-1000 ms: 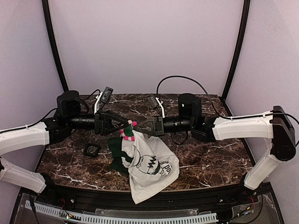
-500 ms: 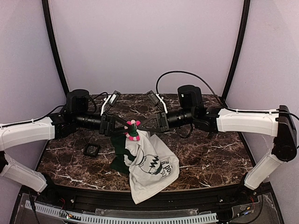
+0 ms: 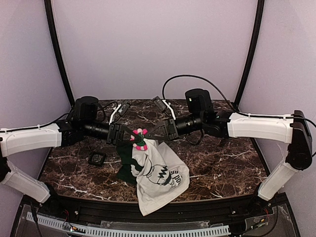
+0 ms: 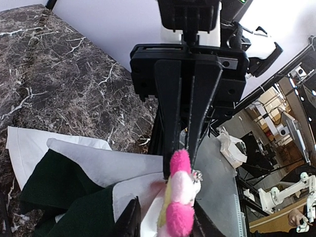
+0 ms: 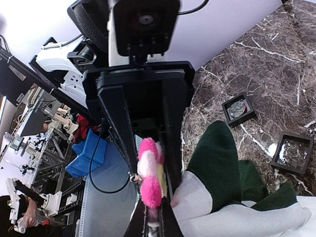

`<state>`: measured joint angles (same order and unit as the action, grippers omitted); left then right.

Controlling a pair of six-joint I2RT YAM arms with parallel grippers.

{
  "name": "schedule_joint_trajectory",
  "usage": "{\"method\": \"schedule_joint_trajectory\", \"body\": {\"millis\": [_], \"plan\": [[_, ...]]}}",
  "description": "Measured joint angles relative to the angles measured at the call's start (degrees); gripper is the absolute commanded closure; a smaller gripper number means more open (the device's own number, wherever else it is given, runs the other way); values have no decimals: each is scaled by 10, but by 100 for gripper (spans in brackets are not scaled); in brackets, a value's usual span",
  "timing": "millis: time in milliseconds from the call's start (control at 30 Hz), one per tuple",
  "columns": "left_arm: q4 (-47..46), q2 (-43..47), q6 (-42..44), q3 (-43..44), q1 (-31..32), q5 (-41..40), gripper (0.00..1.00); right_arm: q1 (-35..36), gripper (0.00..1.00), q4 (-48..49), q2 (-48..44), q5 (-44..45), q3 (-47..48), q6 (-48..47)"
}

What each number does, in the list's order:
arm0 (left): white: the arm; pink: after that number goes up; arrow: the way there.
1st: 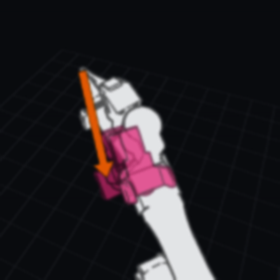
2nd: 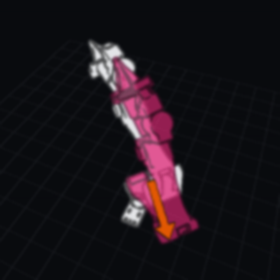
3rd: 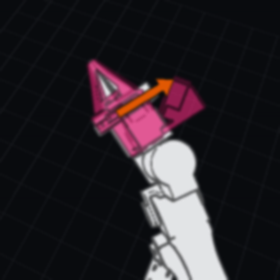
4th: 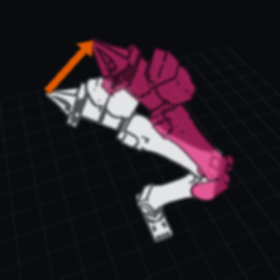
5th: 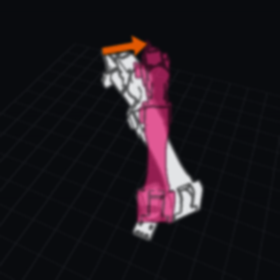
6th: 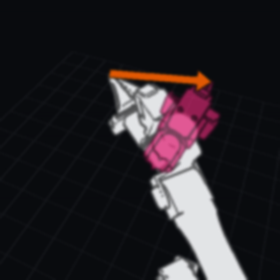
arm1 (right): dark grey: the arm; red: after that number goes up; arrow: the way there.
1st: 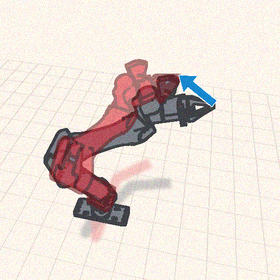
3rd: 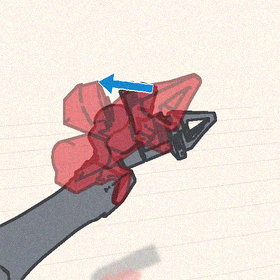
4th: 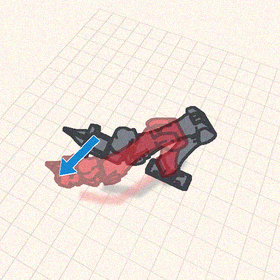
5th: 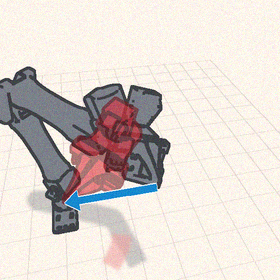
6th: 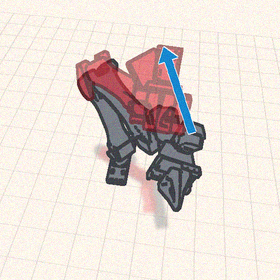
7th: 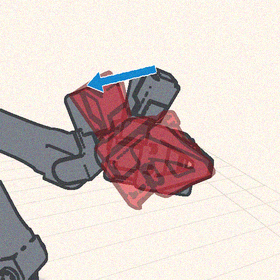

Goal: Remove the brooch from the garment
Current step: Open the brooch on the crumpled clothing.

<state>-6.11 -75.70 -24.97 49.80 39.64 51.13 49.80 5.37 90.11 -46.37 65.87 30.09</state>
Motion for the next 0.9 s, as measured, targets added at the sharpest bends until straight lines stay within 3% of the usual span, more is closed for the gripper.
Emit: {"method": "schedule_joint_trajectory", "body": {"millis": [33,100,333,400,633,900], "plan": [[-1,-1,2,0,0,3,91,0,100,-2,1,1,0,-1],[-3,-2,1,0,2,11,98,0,97,-7,2,1,0,-3],[-14,-2,-5,1,4,16,99,-2,57,33,1,-8,-11,15],[-16,-2,-5,1,4,16,99,-2,52,64,-3,-14,-30,29],[-35,-1,-10,-3,4,18,99,2,54,153,-7,-24,-77,77],[-54,8,-14,-10,4,29,99,10,68,225,-1,-32,-88,123]]}}
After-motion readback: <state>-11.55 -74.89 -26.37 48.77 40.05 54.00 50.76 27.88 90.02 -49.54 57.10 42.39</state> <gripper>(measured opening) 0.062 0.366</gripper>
